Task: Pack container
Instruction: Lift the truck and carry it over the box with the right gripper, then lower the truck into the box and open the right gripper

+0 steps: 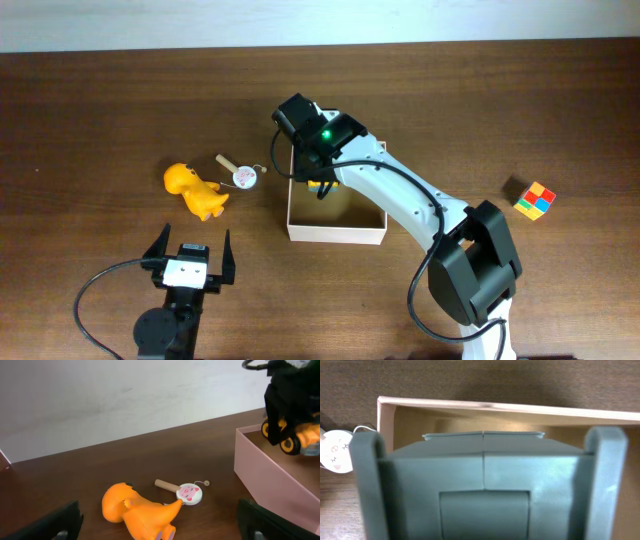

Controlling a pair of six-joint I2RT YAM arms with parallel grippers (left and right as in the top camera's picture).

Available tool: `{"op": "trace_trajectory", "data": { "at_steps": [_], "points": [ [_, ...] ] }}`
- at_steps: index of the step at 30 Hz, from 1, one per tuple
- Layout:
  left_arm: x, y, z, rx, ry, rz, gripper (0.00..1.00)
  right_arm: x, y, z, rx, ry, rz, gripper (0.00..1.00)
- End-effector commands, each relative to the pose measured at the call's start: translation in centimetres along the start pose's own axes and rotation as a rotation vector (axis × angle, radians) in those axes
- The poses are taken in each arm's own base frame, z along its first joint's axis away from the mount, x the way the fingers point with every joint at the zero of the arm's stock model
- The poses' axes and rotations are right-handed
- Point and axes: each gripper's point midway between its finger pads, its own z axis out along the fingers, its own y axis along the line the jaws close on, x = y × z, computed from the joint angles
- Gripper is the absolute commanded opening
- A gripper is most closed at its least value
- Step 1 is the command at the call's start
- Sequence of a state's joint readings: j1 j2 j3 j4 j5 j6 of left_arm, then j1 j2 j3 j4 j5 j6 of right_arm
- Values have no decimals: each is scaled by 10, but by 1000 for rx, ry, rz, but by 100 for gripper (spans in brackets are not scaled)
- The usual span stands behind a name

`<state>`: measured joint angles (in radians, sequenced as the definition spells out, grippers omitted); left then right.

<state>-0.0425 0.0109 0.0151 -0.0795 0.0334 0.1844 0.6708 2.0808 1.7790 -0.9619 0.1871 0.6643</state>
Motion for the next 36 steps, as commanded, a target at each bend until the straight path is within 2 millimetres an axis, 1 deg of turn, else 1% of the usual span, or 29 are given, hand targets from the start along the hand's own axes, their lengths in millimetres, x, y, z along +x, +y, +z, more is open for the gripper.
{"op": "trace_trajectory", "data": {
  "at_steps": [1, 5, 11, 16, 24, 25, 27, 36],
  "points": [
    [2, 1, 0, -7, 4, 14, 99, 4, 1, 7, -22, 4, 31, 55],
    [2, 1, 0, -7, 4, 14, 99, 11, 4, 16, -47, 21, 34, 55],
    [2, 1, 0, -7, 4, 14, 99, 12, 9, 22, -73, 17, 37, 55],
    [2, 1, 0, -7, 4, 14, 99, 21, 12, 33, -103, 32, 37, 54],
    [2, 1, 0, -7, 4, 14, 99, 22, 12, 37, -107, 28, 37, 54],
    [2, 1, 0, -7, 4, 14, 99, 22, 13, 38, -107, 28, 34, 55],
    [2, 1, 0, -7, 4, 14, 99, 21, 13, 39, -110, 24, 34, 65],
    [2, 1, 0, -7, 4, 14, 99, 19, 17, 40, -124, 15, -2, 68]
  ]
}}
